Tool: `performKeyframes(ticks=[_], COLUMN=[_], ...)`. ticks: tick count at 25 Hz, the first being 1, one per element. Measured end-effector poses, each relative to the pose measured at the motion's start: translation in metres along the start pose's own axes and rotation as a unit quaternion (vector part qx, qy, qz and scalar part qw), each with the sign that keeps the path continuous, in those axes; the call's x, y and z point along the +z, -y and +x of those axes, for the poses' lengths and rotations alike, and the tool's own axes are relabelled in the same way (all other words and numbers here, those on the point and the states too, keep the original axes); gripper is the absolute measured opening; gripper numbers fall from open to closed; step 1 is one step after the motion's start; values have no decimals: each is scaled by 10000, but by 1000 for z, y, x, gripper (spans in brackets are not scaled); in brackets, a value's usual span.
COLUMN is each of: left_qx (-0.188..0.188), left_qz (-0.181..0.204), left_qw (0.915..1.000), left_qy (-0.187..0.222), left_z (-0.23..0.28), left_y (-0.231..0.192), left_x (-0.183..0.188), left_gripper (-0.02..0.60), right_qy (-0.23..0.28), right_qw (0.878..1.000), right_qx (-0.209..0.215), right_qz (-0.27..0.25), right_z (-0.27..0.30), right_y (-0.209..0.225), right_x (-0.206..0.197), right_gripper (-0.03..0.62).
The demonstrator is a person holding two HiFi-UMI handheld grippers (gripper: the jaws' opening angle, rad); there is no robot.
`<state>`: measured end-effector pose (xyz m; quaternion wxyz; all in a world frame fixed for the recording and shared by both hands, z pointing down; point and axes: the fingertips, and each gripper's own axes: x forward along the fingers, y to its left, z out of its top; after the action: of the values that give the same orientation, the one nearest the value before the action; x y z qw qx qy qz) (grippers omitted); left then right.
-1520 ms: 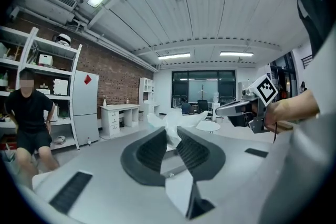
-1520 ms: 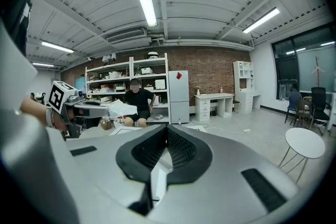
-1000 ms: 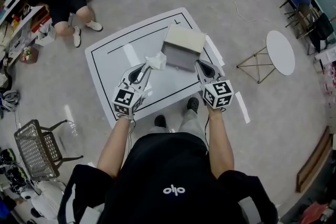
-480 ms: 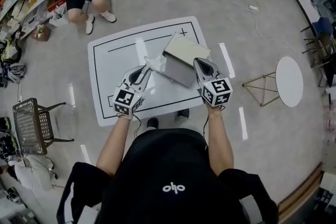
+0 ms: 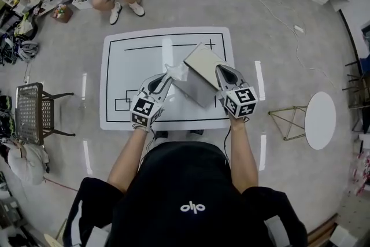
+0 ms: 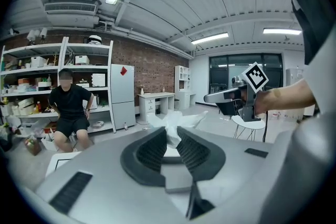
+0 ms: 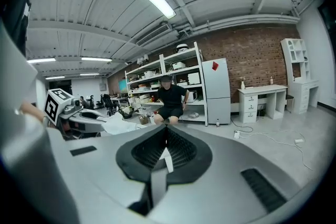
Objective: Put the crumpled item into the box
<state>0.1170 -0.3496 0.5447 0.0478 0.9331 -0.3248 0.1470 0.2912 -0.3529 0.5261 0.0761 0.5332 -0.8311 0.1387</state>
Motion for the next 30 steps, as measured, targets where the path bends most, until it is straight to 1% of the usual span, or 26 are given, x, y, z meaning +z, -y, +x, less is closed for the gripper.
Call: performKeyframes(ticks=[5, 13, 23, 30], left_qx=[153, 226, 281, 407], left_qz=[-31, -118, -223, -439], left_qw=[9998, 9986, 9939, 9894], left_qy=[-126, -454, -1038, -1322], left_z=[12, 41, 70, 84], left_y=[4, 15, 17, 12], left_x=[-7, -37, -84, -119], left_gripper=[61, 61, 61, 61], right_qy=[-51, -232, -657, -915], right_qw=[9996, 9972, 9923, 9892], right_qx=[269, 652, 1007, 1130], right_qz=[-81, -296, -282, -196], right_z=[9, 22, 41, 54], right_y=[5, 7, 3, -4], right_x=[1, -10, -52, -85], right_gripper=[9, 9, 9, 9])
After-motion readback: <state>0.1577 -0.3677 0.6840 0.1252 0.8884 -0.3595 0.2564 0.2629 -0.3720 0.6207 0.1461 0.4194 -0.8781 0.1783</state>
